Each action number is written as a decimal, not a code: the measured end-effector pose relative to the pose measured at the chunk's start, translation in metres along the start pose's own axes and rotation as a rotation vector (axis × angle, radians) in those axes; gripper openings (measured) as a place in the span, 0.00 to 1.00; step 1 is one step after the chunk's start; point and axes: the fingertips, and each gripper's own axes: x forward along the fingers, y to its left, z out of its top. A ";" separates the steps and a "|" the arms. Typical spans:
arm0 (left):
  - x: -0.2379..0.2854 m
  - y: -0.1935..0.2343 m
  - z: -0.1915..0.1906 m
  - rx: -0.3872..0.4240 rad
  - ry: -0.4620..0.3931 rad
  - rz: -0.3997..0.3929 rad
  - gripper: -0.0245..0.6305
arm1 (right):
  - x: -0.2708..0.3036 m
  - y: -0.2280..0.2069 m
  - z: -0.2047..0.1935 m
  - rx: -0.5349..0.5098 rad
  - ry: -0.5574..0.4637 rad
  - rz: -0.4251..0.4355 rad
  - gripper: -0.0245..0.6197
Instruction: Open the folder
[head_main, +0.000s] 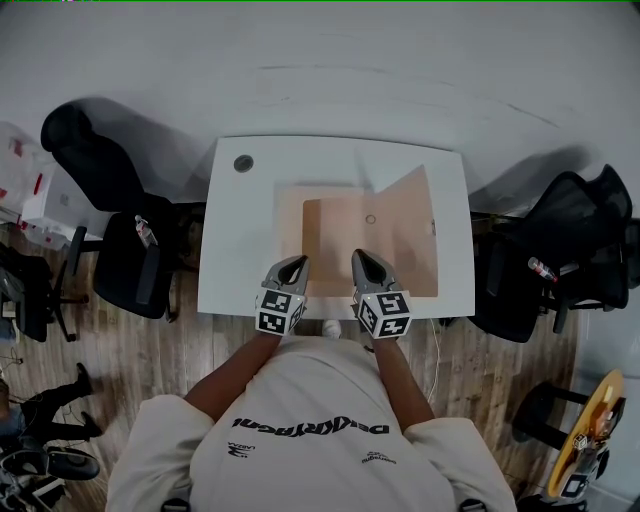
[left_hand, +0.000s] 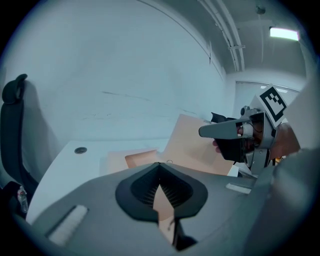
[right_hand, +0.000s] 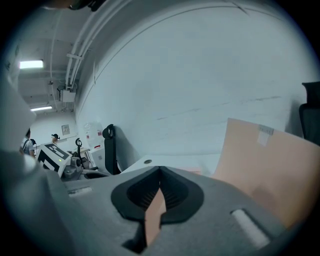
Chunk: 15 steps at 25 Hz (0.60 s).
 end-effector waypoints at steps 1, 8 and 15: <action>-0.001 -0.001 0.001 0.002 -0.008 -0.006 0.04 | 0.000 0.001 -0.003 0.003 0.001 0.000 0.04; -0.006 -0.011 0.013 0.026 -0.061 -0.043 0.04 | 0.000 0.003 -0.011 0.013 0.008 0.000 0.04; -0.009 -0.016 0.017 0.034 -0.081 -0.056 0.04 | 0.000 0.011 -0.019 0.006 0.026 0.019 0.04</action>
